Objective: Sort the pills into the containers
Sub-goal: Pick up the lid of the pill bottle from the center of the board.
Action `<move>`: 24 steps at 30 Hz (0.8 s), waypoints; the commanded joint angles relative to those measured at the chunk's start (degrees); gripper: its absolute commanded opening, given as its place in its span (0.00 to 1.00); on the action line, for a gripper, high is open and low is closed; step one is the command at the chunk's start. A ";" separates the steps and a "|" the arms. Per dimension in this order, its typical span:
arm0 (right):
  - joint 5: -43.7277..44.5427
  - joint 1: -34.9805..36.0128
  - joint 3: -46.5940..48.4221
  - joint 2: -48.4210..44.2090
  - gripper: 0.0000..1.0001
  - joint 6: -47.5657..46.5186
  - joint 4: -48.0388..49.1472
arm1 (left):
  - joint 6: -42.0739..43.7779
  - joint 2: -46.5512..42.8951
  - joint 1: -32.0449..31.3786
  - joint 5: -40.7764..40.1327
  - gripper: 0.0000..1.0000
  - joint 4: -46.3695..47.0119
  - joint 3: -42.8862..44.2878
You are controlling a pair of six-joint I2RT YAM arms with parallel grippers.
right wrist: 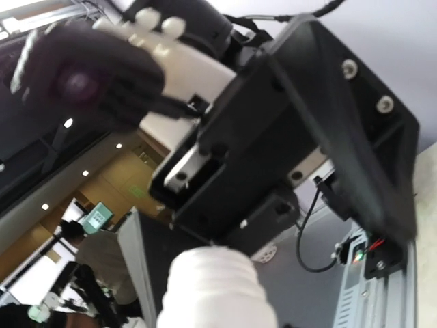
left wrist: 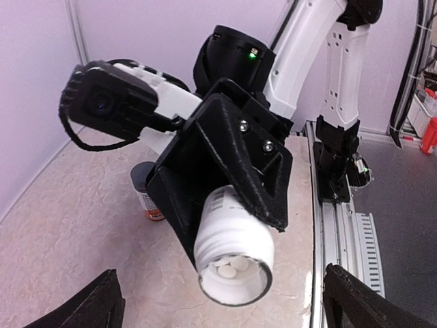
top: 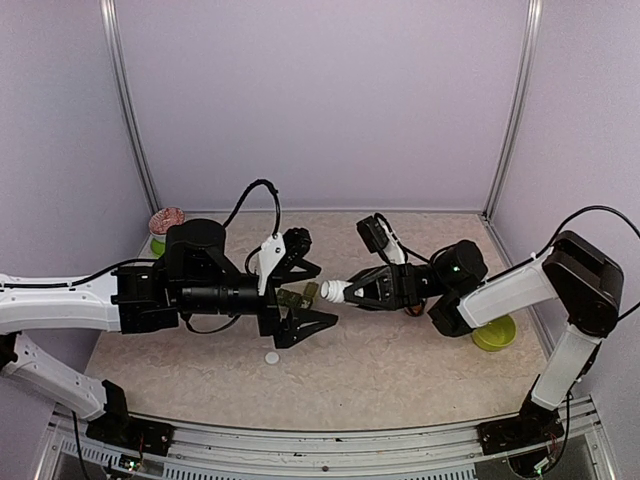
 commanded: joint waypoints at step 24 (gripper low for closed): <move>29.96 -0.71 -14.01 -17.83 0.21 -60.21 -14.37 | -32.94 -6.84 13.62 -5.18 0.99 -17.62 -10.31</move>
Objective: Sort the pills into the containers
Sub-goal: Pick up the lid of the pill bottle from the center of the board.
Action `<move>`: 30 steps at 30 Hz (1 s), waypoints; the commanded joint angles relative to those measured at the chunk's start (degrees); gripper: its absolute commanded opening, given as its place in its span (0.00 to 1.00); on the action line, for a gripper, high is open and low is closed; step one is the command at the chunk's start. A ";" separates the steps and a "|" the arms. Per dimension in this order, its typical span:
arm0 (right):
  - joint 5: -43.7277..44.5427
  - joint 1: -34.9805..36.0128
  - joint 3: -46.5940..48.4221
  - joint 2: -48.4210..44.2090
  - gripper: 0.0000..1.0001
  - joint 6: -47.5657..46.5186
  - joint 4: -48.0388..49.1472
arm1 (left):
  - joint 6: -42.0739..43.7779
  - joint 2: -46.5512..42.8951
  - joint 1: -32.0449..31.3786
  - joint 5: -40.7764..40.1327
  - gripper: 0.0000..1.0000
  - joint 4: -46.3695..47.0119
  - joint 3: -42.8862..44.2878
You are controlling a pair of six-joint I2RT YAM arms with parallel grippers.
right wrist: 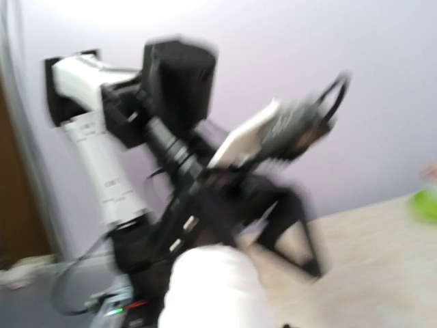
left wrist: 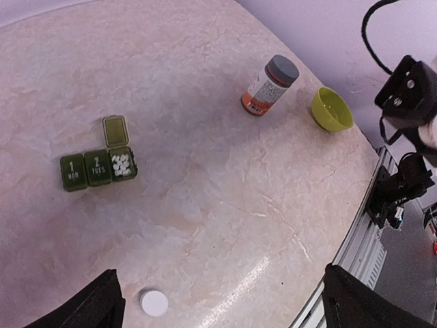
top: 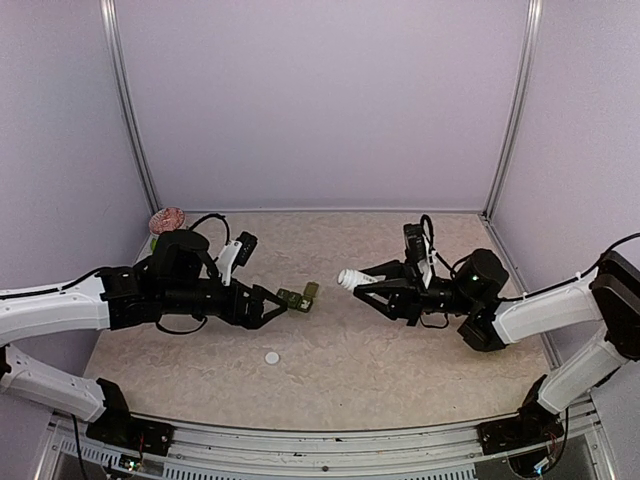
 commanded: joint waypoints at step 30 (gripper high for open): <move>19.10 -0.34 -7.08 -19.79 0.23 -20.25 -12.18 | 4.64 26.61 -6.73 -12.55 0.65 -15.04 7.94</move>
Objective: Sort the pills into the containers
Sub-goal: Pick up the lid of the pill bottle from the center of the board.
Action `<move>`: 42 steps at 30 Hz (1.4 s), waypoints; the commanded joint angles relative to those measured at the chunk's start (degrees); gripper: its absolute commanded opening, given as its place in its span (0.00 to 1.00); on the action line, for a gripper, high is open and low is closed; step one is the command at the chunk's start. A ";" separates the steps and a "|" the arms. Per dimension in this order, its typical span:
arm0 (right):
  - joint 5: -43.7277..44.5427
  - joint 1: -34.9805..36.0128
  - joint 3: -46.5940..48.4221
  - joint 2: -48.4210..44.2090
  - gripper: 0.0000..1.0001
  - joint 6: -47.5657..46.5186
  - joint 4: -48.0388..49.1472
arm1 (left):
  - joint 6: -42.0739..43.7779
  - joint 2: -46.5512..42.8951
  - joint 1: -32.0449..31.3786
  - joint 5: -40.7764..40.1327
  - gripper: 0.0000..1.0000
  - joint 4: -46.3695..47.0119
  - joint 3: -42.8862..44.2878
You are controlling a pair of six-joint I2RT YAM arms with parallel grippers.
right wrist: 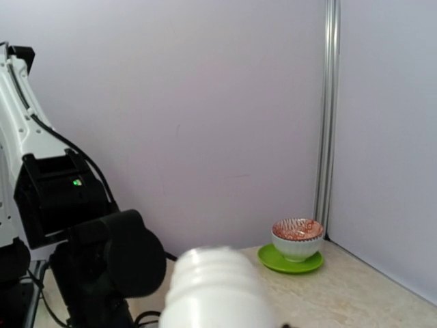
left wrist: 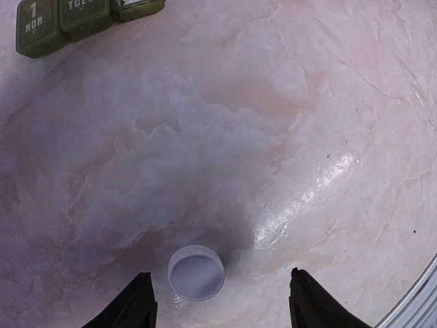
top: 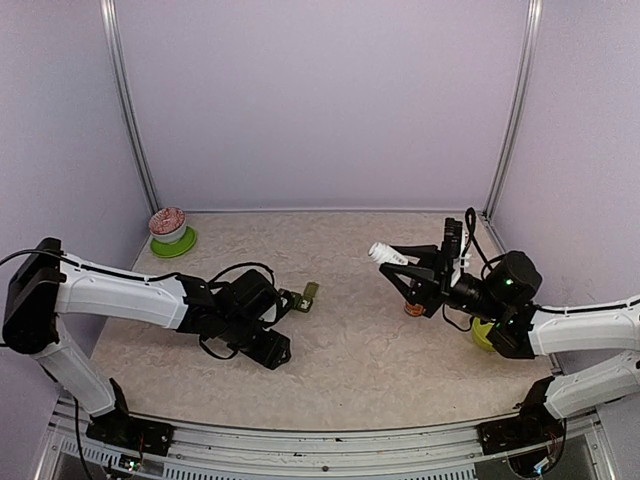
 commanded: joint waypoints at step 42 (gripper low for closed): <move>0.36 -0.30 -1.21 -2.16 0.23 -0.91 -2.78 | 4.03 6.66 0.88 0.03 0.38 -0.57 0.82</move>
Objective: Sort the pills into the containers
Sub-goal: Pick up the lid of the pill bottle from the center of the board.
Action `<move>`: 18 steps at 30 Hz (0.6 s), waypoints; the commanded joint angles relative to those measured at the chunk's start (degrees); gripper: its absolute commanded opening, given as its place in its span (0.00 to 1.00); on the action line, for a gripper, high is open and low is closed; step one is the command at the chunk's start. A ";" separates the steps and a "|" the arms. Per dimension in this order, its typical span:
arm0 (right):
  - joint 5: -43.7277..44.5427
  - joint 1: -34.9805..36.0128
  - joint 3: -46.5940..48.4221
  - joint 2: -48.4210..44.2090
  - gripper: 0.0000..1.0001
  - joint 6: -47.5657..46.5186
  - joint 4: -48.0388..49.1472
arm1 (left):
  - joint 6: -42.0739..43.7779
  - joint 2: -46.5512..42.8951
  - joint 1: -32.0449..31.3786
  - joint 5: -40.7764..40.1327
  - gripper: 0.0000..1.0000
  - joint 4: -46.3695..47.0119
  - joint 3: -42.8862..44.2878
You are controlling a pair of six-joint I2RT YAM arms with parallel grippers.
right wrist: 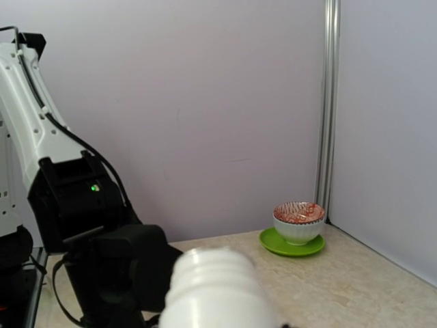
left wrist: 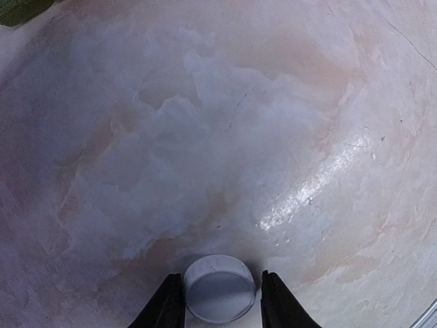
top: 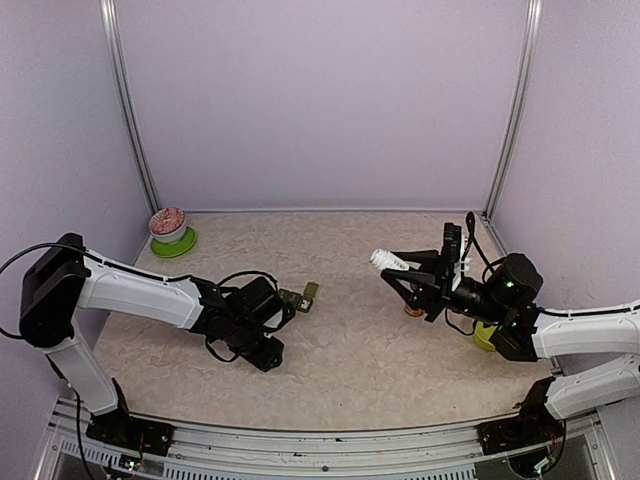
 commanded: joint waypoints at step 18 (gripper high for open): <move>-2.83 -0.34 0.50 0.72 0.23 0.51 0.60 | 1.63 -2.48 0.21 1.41 0.26 3.13 0.51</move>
